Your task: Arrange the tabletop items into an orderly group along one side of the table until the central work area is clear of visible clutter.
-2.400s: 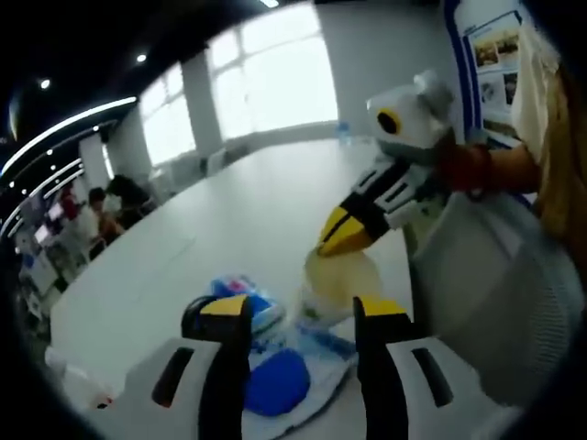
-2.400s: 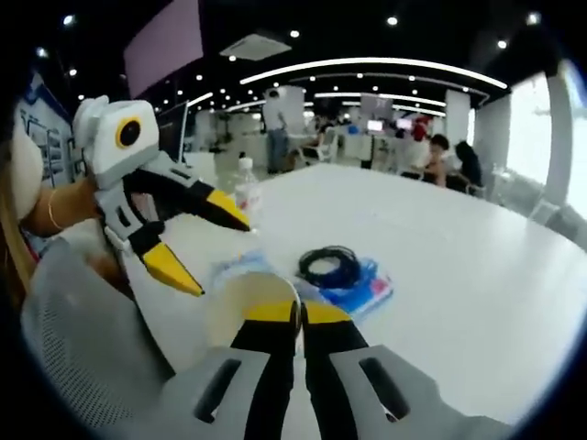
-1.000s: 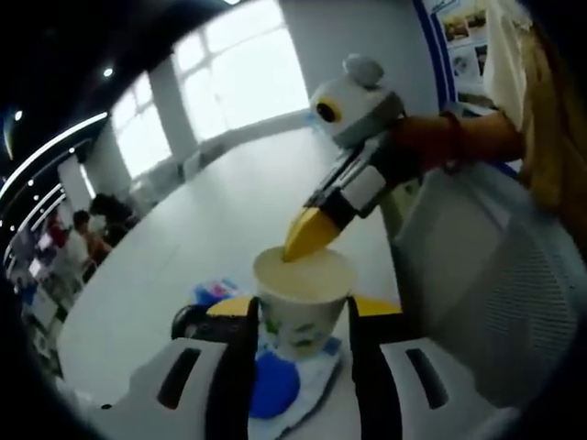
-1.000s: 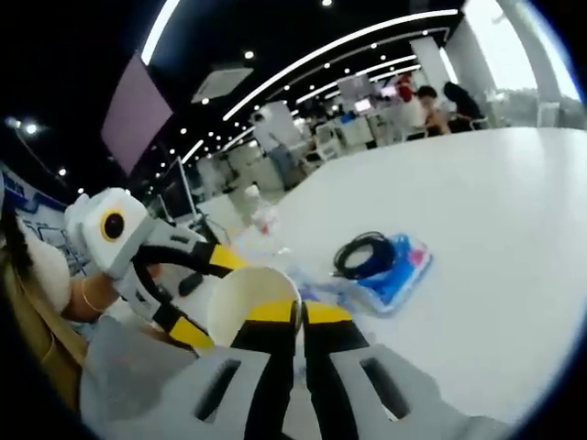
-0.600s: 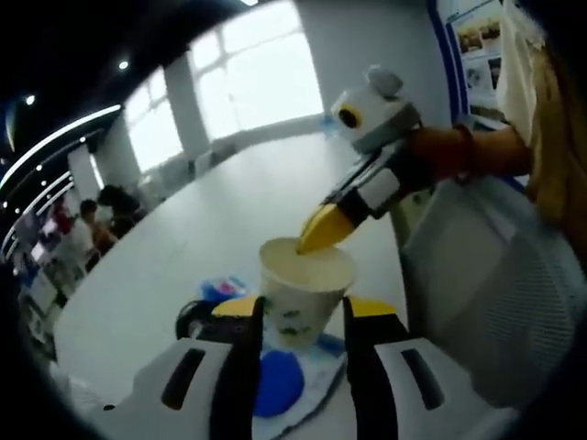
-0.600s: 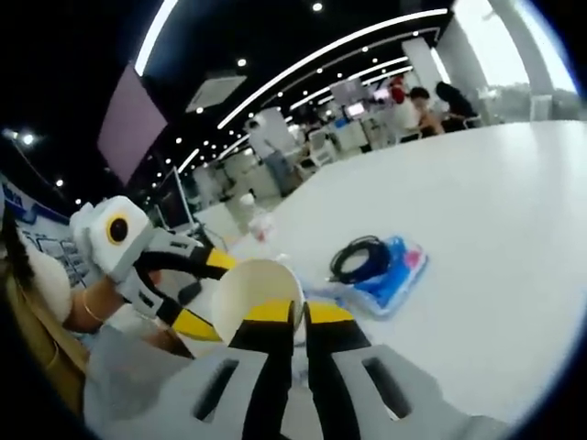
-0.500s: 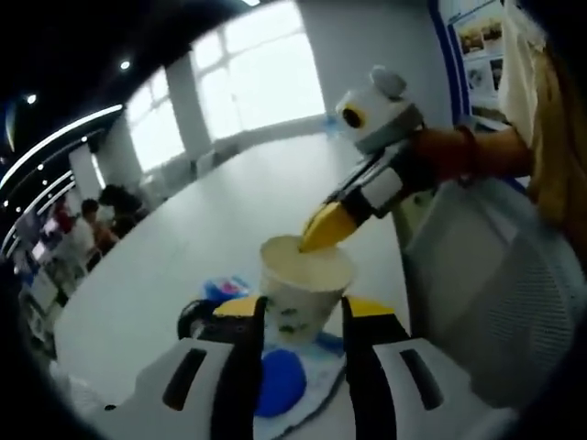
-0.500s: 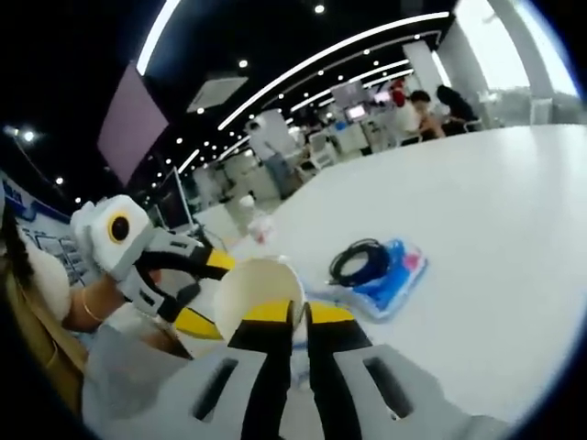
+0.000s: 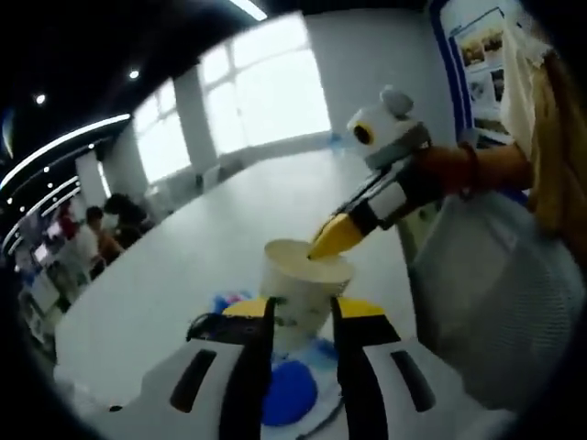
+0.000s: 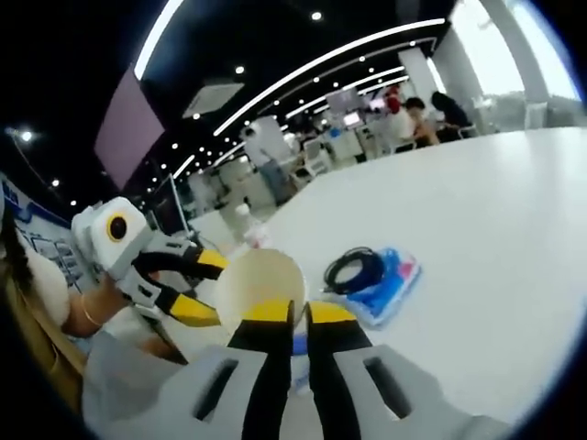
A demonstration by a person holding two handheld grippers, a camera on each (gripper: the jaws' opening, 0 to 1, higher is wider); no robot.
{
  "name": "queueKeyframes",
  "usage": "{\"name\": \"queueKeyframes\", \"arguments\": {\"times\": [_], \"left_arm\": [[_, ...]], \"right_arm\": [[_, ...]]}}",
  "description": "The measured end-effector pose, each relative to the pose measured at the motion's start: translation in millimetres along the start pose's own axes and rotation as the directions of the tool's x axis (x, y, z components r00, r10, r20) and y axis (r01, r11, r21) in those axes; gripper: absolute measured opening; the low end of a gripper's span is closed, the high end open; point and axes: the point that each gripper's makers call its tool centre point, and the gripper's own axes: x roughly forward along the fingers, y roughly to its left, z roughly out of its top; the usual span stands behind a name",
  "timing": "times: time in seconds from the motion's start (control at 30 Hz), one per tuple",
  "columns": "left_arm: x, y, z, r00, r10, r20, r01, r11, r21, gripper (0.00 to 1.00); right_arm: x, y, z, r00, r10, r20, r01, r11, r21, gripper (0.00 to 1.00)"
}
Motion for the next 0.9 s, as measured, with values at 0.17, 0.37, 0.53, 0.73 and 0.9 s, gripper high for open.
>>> {"name": "queueKeyframes", "arguments": {"times": [0.17,0.37,0.53,0.73,0.9], "left_arm": [[8,-8.0,-0.4,1.0,-0.026,-0.007,0.026,0.999,0.029,0.4],[13,-15.5,1.9,0.998,-0.052,-0.02,0.053,0.996,0.069,0.42],[14,-19.4,1.7,0.998,-0.058,-0.04,0.062,0.992,0.107,0.41],[13,-21.1,-0.3,0.997,-0.057,-0.055,0.063,0.99,0.124,0.4],[11,-20.7,-0.9,0.997,-0.052,-0.054,0.058,0.99,0.127,0.38]], "right_arm": [[1,4,-0.1,1.0,0.031,-0.002,-0.031,0.999,0.028,0.02],[2,12,-0.5,0.997,0.071,-0.002,-0.071,0.997,0.037,0.02],[2,11,-2.8,0.998,0.068,-0.013,-0.067,0.997,0.038,0.02],[2,12,-4.6,0.997,0.07,-0.021,-0.069,0.997,0.042,0.02],[3,13,-6.0,0.997,0.077,-0.026,-0.076,0.996,0.039,0.02]]}}
